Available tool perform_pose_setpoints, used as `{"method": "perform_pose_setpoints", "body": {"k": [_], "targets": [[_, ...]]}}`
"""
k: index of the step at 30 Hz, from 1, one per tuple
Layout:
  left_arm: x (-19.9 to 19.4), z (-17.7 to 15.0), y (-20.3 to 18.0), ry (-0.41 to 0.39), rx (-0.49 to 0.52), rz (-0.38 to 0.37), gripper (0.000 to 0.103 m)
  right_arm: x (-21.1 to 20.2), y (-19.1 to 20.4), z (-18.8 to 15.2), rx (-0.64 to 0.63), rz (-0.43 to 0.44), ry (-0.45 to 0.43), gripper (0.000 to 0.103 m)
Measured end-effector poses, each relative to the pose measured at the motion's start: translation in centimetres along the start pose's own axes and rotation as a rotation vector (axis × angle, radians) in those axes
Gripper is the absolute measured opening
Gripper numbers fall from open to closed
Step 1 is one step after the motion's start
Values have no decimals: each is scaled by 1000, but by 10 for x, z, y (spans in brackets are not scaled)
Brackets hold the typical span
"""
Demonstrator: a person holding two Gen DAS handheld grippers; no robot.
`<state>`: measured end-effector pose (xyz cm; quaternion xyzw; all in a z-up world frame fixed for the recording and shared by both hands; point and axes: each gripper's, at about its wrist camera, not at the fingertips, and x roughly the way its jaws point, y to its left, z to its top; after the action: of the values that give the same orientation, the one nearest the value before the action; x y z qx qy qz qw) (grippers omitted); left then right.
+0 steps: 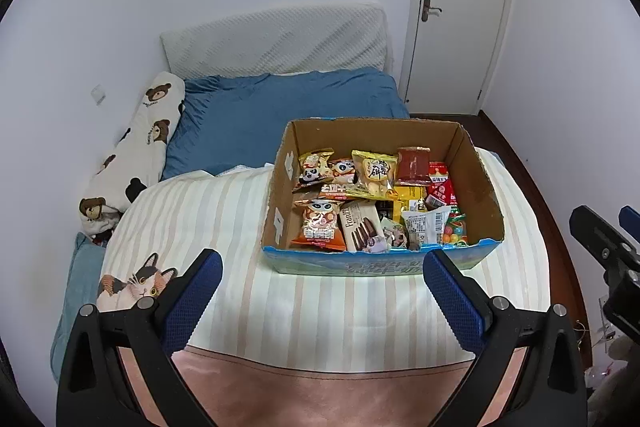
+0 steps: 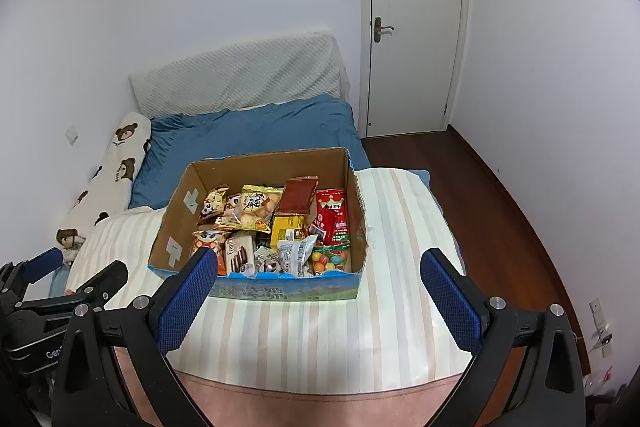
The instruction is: Organize snacks
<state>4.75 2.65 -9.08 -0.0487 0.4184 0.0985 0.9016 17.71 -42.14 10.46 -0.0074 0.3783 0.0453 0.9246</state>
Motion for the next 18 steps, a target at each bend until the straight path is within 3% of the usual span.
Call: {"method": "perform_pose_setpoints", "body": {"k": [18], "targets": [[7, 7, -5, -11, 9, -6, 103, 17, 2, -2, 14, -21, 19, 103]]}}
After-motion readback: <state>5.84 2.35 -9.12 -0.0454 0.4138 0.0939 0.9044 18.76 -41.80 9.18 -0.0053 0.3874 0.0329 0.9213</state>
